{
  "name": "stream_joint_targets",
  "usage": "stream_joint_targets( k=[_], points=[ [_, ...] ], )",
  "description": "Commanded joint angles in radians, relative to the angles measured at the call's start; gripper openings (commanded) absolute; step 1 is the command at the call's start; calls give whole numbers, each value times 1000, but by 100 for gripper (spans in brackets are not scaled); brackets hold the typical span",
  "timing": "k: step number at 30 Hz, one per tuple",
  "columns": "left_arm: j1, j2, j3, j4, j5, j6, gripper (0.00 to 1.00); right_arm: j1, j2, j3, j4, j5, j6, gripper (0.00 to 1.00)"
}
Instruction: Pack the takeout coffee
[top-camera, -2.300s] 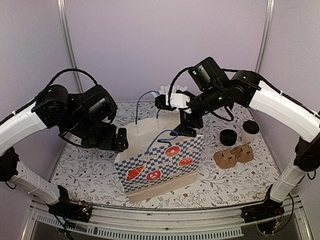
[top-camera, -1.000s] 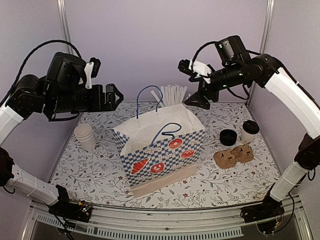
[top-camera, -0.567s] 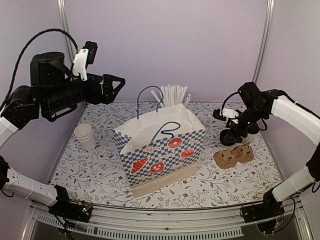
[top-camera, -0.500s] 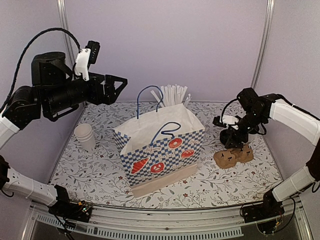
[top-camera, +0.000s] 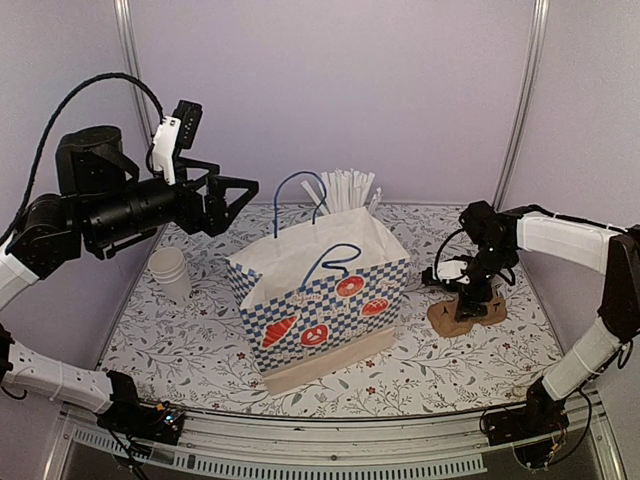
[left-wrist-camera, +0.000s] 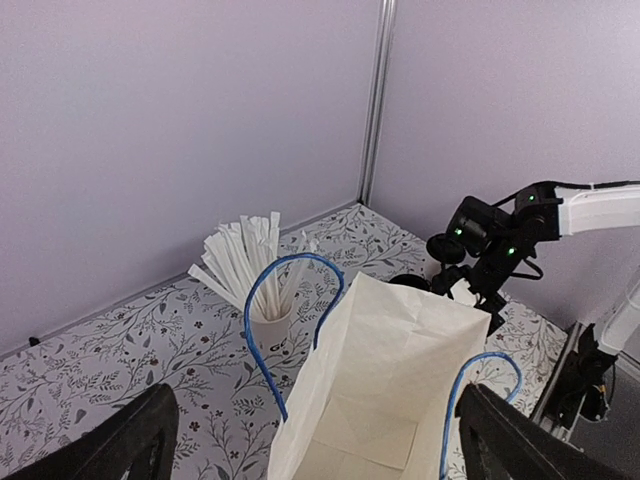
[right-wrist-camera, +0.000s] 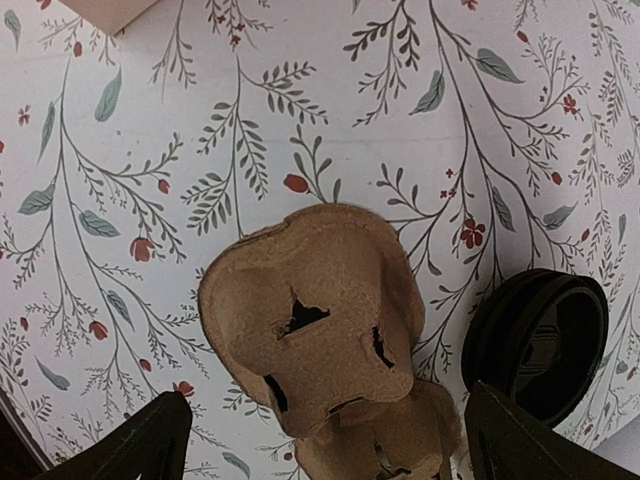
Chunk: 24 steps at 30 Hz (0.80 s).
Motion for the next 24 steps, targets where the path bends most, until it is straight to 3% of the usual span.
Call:
stream_joint_targets(
  k=[1, 16, 20, 24],
  points=[
    [-10, -60, -41, 44, 13, -15, 100, -3, 54, -28, 55, 43, -122, 99],
    [-10, -85, -66, 44, -1, -20, 100, 23, 205, -37, 114, 86, -147, 99],
    [-10, -84, -67, 46, -1, -19, 100, 29, 228, -31, 102, 81, -137, 89],
    [-11, -80, -65, 48, 4, -15, 100, 29, 236, -4, 40, 45, -121, 73]
  ],
)
